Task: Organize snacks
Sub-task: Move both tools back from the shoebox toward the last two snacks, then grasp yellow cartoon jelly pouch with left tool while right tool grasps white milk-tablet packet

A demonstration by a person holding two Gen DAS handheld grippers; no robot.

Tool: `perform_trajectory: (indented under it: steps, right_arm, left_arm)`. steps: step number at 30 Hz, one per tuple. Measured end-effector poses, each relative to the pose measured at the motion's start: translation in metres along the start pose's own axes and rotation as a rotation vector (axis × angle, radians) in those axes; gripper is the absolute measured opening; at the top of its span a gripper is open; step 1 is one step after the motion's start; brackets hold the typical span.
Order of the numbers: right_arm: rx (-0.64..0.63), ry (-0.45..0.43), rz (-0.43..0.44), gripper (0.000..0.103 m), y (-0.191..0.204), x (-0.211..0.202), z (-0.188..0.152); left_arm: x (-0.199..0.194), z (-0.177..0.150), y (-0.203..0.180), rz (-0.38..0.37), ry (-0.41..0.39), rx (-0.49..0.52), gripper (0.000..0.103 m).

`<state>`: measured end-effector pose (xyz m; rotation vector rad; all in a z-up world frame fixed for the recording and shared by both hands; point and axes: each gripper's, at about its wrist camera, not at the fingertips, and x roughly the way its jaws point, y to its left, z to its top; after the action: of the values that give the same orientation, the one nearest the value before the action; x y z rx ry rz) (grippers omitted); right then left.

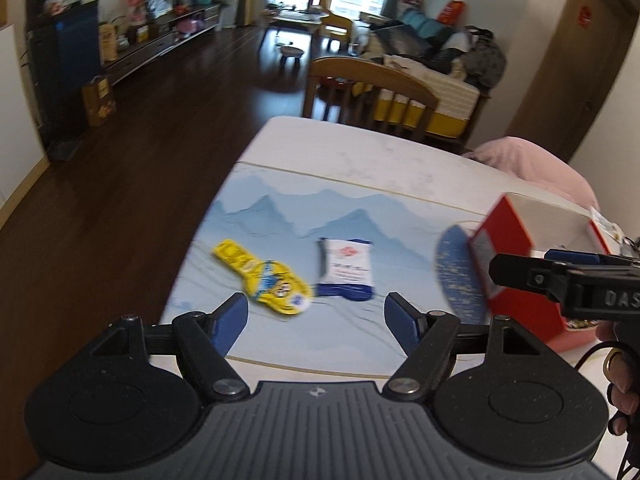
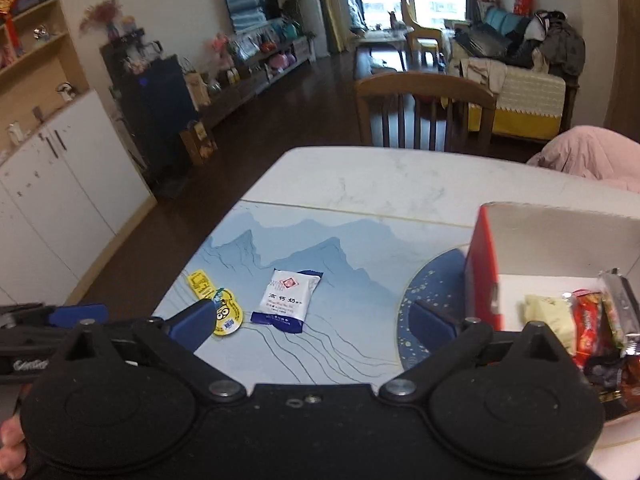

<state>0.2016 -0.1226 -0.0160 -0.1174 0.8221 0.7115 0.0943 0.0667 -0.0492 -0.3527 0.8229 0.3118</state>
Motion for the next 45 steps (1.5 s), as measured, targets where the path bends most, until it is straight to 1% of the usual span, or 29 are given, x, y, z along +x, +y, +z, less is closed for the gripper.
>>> perform_trajectory:
  steps: [4,8,11,15,18,21,22,26,29,31,33,35,38,40,43,45]
  right_arm:
    - [-0.008,0.042,-0.012,0.1,0.011,0.03,0.005]
    - [-0.063,0.057,-0.066,0.101,0.027,0.059,0.01]
    - [-0.061,0.067,-0.089,0.101,0.034,0.082,0.013]
    - [-0.111,0.134,-0.098,0.101,0.044,0.118,0.013]
    - [-0.117,0.172,-0.106,0.098,0.047,0.14,0.012]
    - [-0.106,0.208,-0.11,0.092,0.048,0.158,0.01]
    - [-0.102,0.218,-0.112,0.091,0.048,0.163,0.01]
    - [-0.074,0.235,-0.118,0.089,0.049,0.175,0.01]
    - [-0.082,0.242,-0.143,0.088,0.05,0.179,0.007]
    - [-0.092,0.252,-0.153,0.082,0.051,0.181,0.006]
    - [-0.101,0.249,-0.167,0.08,0.051,0.182,0.005]
    - [-0.095,0.251,-0.163,0.079,0.051,0.183,0.006]
    - [-0.11,0.248,-0.163,0.073,0.052,0.181,0.006]
    - [-0.117,0.246,-0.157,0.063,0.051,0.18,0.007]
    - [-0.132,0.246,-0.148,0.053,0.05,0.176,0.006]
    - [-0.141,0.246,-0.139,0.051,0.046,0.173,0.006]
  left_arm:
    - [0.011,0.001,0.019,0.011,0.013,-0.026,0.075]
    - [0.02,0.0,0.034,0.021,0.023,-0.046,0.075]
    - [0.026,-0.001,0.044,0.024,0.03,-0.062,0.075]
    - [0.031,-0.001,0.054,0.038,0.038,-0.073,0.075]
    - [0.033,-0.001,0.061,0.045,0.044,-0.082,0.075]
    - [0.036,-0.001,0.067,0.052,0.054,-0.091,0.075]
    - [0.037,-0.001,0.068,0.056,0.057,-0.091,0.075]
    - [0.042,-0.001,0.072,0.061,0.068,-0.101,0.075]
    - [0.046,0.0,0.074,0.058,0.08,-0.111,0.075]
    - [0.048,0.001,0.074,0.058,0.084,-0.112,0.075]
    - [0.05,0.002,0.073,0.058,0.087,-0.114,0.075]
    - [0.053,0.003,0.072,0.057,0.093,-0.117,0.075]
    - [0.058,0.004,0.069,0.054,0.104,-0.114,0.075]
    - [0.062,0.005,0.067,0.05,0.113,-0.112,0.075]
    - [0.07,0.008,0.063,0.042,0.13,-0.113,0.075]
    - [0.078,0.01,0.06,0.04,0.146,-0.119,0.075]
